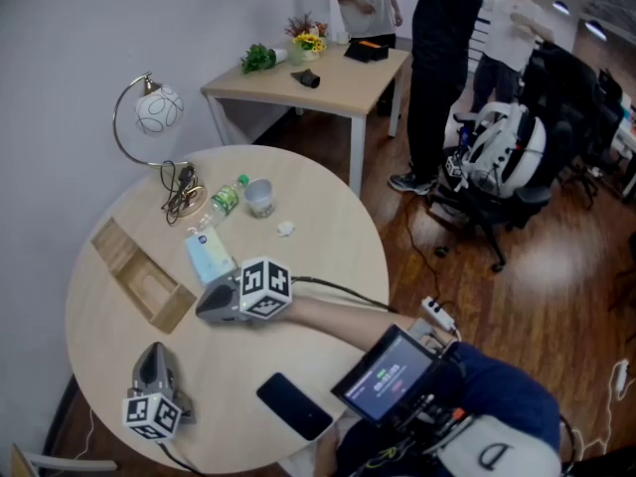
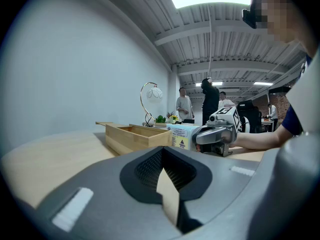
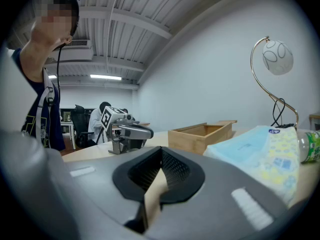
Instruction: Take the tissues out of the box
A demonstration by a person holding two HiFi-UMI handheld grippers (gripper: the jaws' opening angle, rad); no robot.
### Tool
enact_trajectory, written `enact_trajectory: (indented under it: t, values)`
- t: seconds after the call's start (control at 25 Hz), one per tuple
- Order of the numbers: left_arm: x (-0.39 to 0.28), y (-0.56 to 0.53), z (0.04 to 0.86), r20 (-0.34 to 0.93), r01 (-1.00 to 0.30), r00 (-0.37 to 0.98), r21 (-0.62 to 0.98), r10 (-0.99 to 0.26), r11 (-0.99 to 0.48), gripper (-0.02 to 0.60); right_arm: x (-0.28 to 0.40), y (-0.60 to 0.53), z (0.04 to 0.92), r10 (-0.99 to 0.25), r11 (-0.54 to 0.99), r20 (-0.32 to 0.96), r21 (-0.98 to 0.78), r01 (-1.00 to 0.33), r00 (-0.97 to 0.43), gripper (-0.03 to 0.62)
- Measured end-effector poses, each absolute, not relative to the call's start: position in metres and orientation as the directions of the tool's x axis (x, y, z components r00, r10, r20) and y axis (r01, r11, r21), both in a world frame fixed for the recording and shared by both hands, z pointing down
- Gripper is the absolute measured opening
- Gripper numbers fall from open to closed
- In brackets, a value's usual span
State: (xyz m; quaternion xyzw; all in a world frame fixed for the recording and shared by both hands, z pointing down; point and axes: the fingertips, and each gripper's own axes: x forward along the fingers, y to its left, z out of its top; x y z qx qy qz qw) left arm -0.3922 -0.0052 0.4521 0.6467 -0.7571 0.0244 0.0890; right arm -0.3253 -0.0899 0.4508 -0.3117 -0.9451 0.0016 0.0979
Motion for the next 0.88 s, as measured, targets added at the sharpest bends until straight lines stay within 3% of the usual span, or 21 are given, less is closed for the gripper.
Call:
enact_trajectory:
  t: [0.88]
  values:
    - [-0.3940, -0.0026, 0.4523, 0.167, -0.983, -0.152, 0.081, -0.974, 0.167, 0.005, -0.3286, -0.0871, 0.4520, 0.591, 0.805, 0.186, -0.065, 0.590, -0.785, 0.006]
